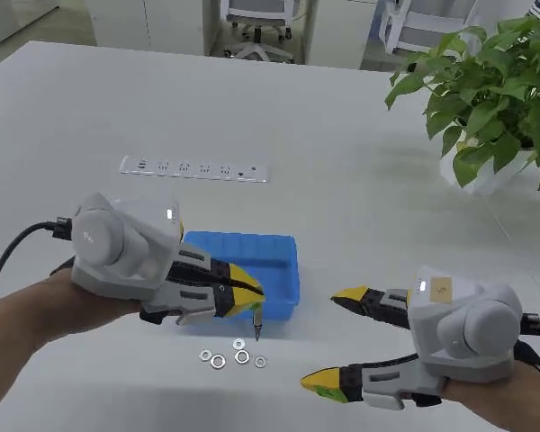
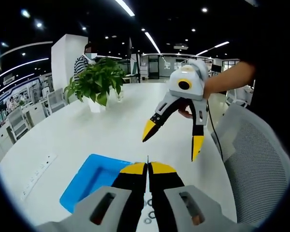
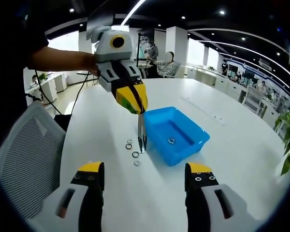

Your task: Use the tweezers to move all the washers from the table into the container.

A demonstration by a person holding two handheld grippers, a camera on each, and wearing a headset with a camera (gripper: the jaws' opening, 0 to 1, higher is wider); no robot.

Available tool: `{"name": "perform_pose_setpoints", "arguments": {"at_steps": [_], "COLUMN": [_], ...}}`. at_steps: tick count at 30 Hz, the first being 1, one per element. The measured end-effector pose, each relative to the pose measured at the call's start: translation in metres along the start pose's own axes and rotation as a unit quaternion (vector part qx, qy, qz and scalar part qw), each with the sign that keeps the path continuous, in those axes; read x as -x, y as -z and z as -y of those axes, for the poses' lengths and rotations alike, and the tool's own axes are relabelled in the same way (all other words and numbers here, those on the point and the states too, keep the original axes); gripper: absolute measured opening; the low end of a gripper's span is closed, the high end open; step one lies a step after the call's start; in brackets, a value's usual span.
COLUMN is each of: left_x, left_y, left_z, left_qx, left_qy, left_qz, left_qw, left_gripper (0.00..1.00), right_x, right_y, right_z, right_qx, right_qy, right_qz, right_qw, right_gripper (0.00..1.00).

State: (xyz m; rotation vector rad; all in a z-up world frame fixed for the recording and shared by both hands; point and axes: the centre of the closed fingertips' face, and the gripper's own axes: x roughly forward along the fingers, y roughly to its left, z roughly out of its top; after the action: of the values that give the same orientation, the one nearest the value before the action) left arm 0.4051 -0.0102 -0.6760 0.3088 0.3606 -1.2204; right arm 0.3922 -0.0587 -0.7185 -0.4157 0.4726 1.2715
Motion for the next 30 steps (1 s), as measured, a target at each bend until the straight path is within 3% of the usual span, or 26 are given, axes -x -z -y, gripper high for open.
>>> {"name": "perform_pose_setpoints", "arguments": {"at_steps": [10, 30], "left_x": [-0.008, -0.018], "left_y": [0.009, 0.018], "left_z": [0.005, 0.015], "left_qx": [0.005, 0.01], "left_qy": [0.012, 0.026], "left_qz": [-0.005, -0.015], "left_qw": [0.9999, 0.9995], "left_gripper": [0.05, 0.05], "right_x": [-0.002, -0.003], "right_y": [0.008, 0.018], "right_z": [-0.001, -0.006], "right_qx": [-0.01, -0.018], "right_qy": [0.002, -0.002], "right_qz": [-0.003, -0.014], "right_qw": [0.9999, 0.9997], "right_gripper": [0.74, 0.74]}}
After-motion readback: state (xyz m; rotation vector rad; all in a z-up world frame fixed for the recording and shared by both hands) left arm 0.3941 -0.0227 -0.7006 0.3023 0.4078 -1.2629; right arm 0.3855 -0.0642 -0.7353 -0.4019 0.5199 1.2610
